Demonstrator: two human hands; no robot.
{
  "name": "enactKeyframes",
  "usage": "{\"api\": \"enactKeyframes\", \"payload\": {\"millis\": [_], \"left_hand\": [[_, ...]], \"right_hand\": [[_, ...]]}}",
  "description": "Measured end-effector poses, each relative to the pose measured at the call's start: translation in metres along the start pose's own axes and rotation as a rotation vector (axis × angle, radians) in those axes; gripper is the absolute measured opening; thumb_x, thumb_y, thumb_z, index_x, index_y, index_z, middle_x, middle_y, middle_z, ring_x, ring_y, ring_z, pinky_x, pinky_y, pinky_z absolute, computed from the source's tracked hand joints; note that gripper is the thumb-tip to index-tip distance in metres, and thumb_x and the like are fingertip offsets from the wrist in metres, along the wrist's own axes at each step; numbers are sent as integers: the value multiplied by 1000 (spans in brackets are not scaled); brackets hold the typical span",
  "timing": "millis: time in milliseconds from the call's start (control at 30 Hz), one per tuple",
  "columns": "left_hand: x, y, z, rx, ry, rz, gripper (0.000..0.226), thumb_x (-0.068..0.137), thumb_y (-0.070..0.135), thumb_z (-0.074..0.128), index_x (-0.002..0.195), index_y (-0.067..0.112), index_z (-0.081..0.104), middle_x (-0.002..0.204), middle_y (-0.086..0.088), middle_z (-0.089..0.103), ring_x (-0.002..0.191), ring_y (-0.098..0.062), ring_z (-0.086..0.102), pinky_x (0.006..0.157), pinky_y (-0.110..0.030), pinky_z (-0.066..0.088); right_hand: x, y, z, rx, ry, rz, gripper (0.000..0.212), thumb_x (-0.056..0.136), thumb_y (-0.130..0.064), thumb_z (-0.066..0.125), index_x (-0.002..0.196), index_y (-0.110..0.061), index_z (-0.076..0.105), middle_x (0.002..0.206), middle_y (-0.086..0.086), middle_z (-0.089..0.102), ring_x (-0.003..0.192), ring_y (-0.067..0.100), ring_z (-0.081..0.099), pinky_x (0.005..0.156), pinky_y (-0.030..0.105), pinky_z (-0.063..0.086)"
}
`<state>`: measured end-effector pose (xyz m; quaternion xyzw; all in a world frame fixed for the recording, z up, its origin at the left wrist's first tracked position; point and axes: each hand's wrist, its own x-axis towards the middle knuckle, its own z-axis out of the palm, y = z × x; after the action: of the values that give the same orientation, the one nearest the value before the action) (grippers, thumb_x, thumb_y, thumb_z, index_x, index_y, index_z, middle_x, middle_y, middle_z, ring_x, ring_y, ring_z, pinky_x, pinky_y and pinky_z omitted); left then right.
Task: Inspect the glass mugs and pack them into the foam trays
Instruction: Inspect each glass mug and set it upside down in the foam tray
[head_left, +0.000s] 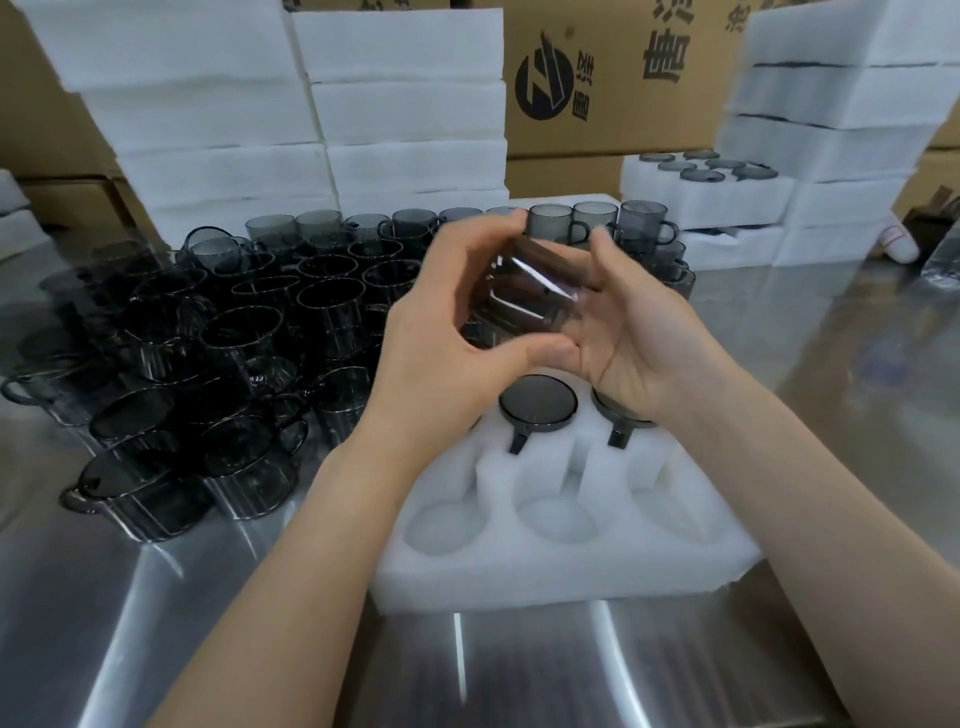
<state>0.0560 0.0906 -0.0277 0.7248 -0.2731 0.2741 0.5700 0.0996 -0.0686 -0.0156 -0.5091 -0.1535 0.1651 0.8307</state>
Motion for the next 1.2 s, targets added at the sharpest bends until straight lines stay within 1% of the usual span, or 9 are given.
{"api": "enactKeyframes", "payload": {"millis": [100, 167, 300, 433, 533, 633, 833, 967, 1200], "left_hand": [[3, -1, -2, -104, 111, -83, 57, 74, 13, 78, 123, 28, 52, 121, 1, 62, 116, -12, 61, 101, -31, 48], [5, 0, -3, -158, 150, -132, 41, 82, 14, 71, 120, 19, 57, 112, -1, 67, 106, -10, 65, 95, -31, 52], [7, -2, -6, -195, 192, -245, 28, 91, 32, 58, 113, 16, 65, 110, -9, 70, 106, -30, 65, 93, -46, 54], [5, 2, -4, -188, 136, -323, 37, 90, 52, 50, 105, 25, 71, 98, -20, 68, 84, -24, 66, 63, -33, 59], [7, 0, -6, -182, 129, -391, 39, 98, 48, 41, 100, 27, 73, 85, -9, 72, 77, -17, 68, 57, -28, 57], [8, -5, -14, -226, 156, -480, 48, 106, 42, 31, 107, 19, 72, 88, -2, 77, 80, -15, 74, 59, -28, 57], [12, -15, -24, -220, 209, -583, 43, 106, 35, 36, 97, 15, 73, 85, -6, 77, 81, -25, 73, 75, -37, 59], [10, -18, -27, -213, 148, -625, 33, 104, 27, 42, 95, 16, 72, 91, -4, 77, 81, -24, 74, 75, -37, 61], [10, -20, -26, -141, 123, -618, 26, 101, 12, 46, 96, 17, 71, 90, -5, 76, 80, -23, 73, 80, -39, 59]], "right_hand": [[-2, 1, 1, -198, -43, -126, 43, 96, -43, 51, 131, -18, 57, 125, 11, 66, 108, 33, 67, 78, 48, 58], [-5, 4, 2, -498, -32, -319, 38, 88, -34, 62, 126, -30, 59, 131, 4, 61, 116, 22, 63, 87, 43, 55], [-10, 6, 3, -773, -104, -546, 70, 78, -24, 78, 138, -37, 44, 139, -5, 50, 124, 13, 53, 95, 34, 50], [-8, 6, 5, -934, -77, -657, 61, 78, -22, 78, 134, -28, 53, 128, -8, 58, 118, 16, 57, 97, 43, 49], [-9, 4, 9, -919, -90, -611, 54, 77, -16, 78, 126, -25, 58, 122, -4, 61, 112, 20, 61, 96, 45, 50], [-15, -5, 11, -917, -136, -516, 58, 74, -8, 76, 127, -20, 57, 121, -1, 63, 112, 16, 62, 96, 33, 49], [-42, -22, 32, -1084, -549, -290, 63, 76, 3, 74, 134, -18, 57, 134, -7, 59, 126, 17, 54, 106, 31, 42], [-50, -17, 49, -1267, -690, -196, 66, 75, 7, 71, 134, -20, 58, 136, -13, 57, 129, -3, 45, 105, 11, 32], [-52, -23, 63, -1420, -720, -103, 67, 78, 1, 71, 135, -31, 56, 135, -24, 53, 130, -8, 41, 110, 18, 32]]}}
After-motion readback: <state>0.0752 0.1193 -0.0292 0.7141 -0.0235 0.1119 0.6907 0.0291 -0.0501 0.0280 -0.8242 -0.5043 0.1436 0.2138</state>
